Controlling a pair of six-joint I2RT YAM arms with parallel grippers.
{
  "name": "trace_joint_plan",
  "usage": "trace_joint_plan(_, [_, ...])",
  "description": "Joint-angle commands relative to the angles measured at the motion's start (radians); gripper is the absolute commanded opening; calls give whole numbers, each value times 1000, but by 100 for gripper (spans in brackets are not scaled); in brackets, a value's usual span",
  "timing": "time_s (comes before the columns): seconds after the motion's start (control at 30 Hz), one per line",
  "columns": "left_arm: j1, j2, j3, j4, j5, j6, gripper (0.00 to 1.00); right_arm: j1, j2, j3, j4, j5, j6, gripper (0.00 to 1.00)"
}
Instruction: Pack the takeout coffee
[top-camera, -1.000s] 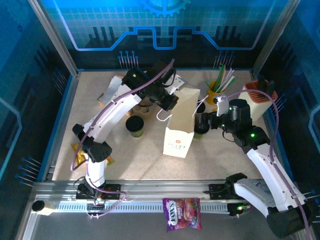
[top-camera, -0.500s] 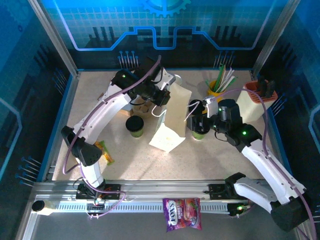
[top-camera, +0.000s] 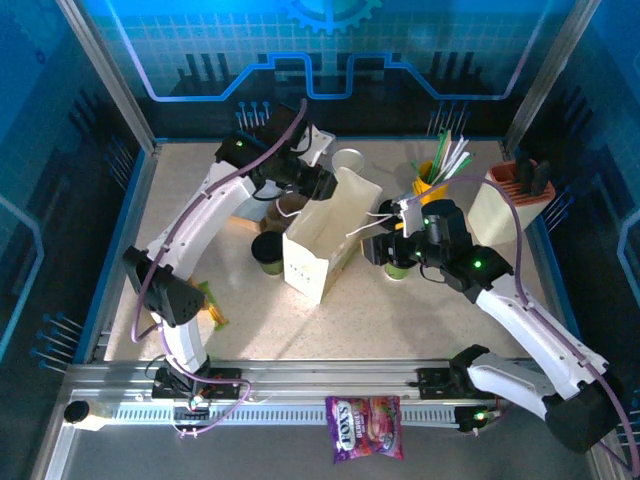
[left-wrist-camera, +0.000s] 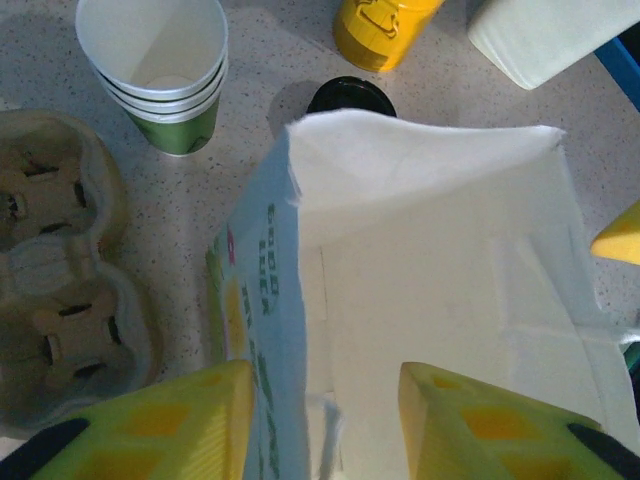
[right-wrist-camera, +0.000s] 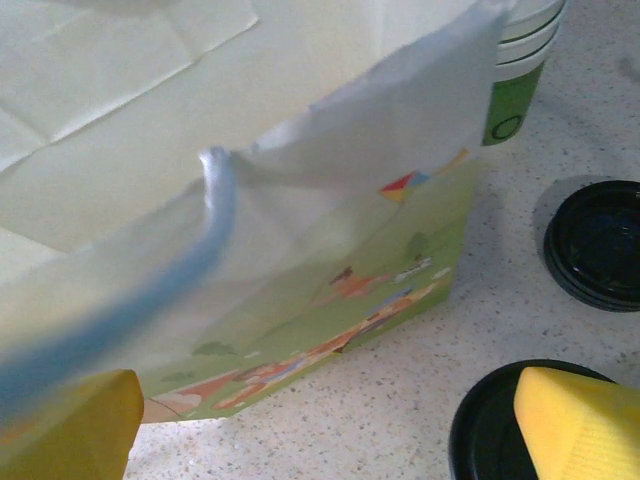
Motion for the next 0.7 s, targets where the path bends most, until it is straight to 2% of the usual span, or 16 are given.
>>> trace_joint_plan(0.0, [4,13,-7,22,37,0,47,9,-37,7,-31,69,-28,97])
trace_joint_plan(0.13, [10,16,5,35,3,2,53,9,-72,-9,-58,101,-41,98])
trace_joint_plan(0.23, [11,12,20,49,-32,16,66,10,-102,-21,-74,122,-44,98])
trace_joint_plan(0.5, [9,-11,73,98,-104,46,85,-24,-163,31,-156,253,-85,99])
trace_joint_plan(0.57, [9,-31,67,120,-123,47,87,-62,-150,64,-153,213,-91,100])
trace_joint_plan(0.67, [9,-95,3,181,-142,24,89,-151,-87,132,-149,89,-68,99])
